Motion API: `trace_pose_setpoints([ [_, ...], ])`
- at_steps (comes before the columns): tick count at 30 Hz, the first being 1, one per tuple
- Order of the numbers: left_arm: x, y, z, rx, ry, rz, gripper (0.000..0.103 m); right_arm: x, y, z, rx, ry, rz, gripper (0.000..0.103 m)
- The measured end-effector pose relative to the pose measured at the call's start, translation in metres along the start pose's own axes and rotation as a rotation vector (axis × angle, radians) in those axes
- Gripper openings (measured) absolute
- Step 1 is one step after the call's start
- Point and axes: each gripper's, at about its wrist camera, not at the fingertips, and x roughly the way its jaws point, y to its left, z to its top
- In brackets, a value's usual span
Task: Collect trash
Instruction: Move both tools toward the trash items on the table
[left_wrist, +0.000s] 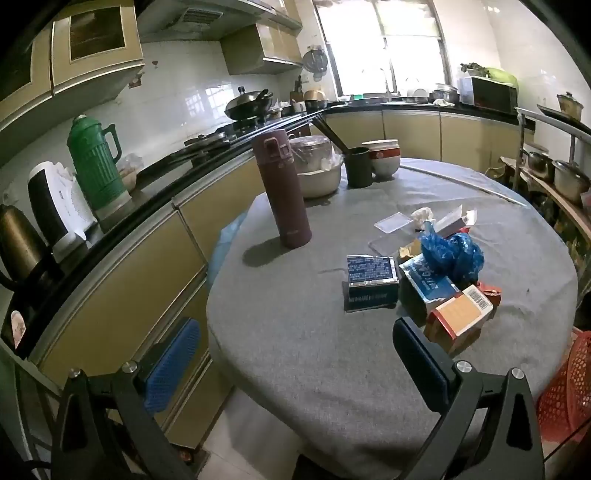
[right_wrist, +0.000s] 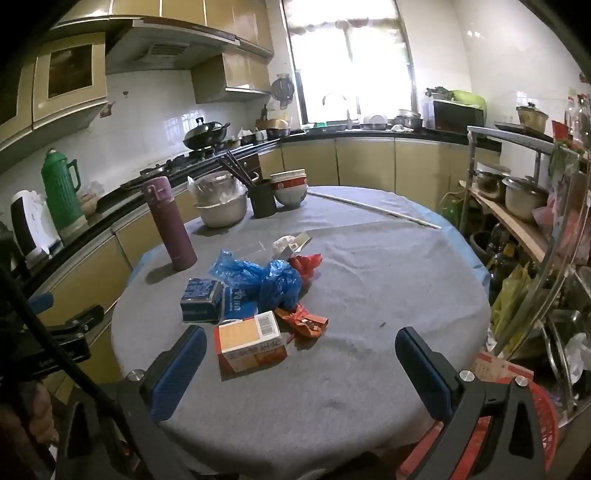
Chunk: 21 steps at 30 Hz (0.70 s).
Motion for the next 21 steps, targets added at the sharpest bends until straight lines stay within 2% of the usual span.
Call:
trace_pose_setpoints([
  [21,0.0038,-0.0010,-0.0032,0.005,0.018,-0.010,0.103,0.0025,0.0004,-0.0033,0.018,0.017,0.015,0.103],
])
